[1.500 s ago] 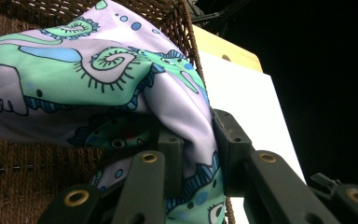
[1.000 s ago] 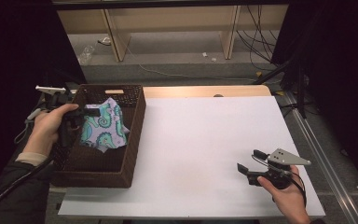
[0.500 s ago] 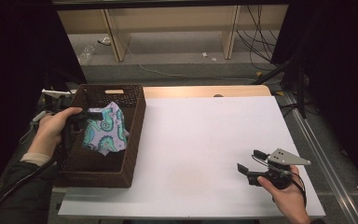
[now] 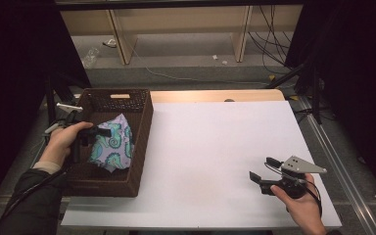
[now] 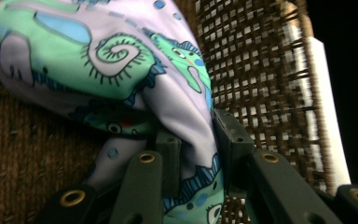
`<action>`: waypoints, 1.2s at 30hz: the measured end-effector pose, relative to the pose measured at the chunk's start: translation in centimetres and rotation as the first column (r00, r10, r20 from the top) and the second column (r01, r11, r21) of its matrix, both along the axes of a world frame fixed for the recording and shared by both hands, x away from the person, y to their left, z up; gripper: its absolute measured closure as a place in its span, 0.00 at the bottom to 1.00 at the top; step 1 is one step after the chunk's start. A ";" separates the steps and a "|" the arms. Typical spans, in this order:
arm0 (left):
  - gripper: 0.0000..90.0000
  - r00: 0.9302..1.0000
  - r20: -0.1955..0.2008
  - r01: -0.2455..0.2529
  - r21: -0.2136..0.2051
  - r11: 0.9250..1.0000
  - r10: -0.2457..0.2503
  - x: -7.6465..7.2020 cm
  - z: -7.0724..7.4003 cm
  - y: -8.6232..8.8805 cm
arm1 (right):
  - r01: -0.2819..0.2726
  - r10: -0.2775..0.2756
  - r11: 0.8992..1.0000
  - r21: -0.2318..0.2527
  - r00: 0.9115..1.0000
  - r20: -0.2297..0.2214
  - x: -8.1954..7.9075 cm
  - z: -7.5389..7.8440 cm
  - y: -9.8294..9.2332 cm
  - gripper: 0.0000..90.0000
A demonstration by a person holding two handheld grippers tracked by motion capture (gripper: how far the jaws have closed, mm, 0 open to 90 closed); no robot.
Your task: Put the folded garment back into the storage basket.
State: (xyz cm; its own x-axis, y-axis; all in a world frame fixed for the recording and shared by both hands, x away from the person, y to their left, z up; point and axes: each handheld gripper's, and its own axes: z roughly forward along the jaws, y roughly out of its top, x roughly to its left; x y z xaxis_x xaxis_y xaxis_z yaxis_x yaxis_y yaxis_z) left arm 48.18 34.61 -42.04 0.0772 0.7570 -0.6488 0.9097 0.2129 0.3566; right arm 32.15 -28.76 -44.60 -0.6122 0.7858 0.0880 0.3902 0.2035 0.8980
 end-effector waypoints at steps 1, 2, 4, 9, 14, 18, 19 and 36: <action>0.80 1.000 -0.014 0.002 0.005 1.000 -0.002 0.0 -0.3 0.0 | 0.000 0.000 1.000 -0.001 1.000 -0.001 0.0 0.0 0.0 0.18; 0.80 0.999 -0.032 0.003 0.014 1.000 -0.003 0.0 -0.5 0.0 | 0.000 0.000 1.000 0.000 1.000 -0.001 0.0 0.0 0.0 0.18; 0.79 0.999 -0.050 0.004 0.047 0.999 -0.002 0.1 -0.8 -0.1 | 0.000 0.000 1.000 0.000 1.000 -0.001 0.0 0.0 0.0 0.18; 0.74 0.995 -0.088 -0.029 0.161 0.987 0.044 0.2 -1.3 0.1 | -0.001 0.001 1.000 -0.001 1.000 0.001 0.0 0.1 0.0 0.18; 0.54 0.989 -0.111 -0.063 0.266 0.962 0.096 0.3 -1.8 0.0 | 0.003 -0.003 1.000 0.000 1.000 -0.001 -0.1 0.1 -0.1 0.18; 0.35 0.991 -0.093 -0.055 0.350 0.935 0.093 0.4 -1.3 -0.4 | 0.001 -0.001 1.000 0.002 1.000 0.001 0.0 0.0 0.0 0.18; 0.32 0.992 -0.076 -0.064 0.371 0.927 0.098 0.3 -0.9 -0.4 | 0.000 0.000 1.000 0.000 1.000 0.001 0.0 0.0 0.0 0.18; 0.73 1.000 0.002 0.018 0.406 0.914 -0.021 -0.4 2.7 -2.6 | 0.002 -0.002 1.000 0.002 1.000 0.000 -0.1 0.0 0.0 0.18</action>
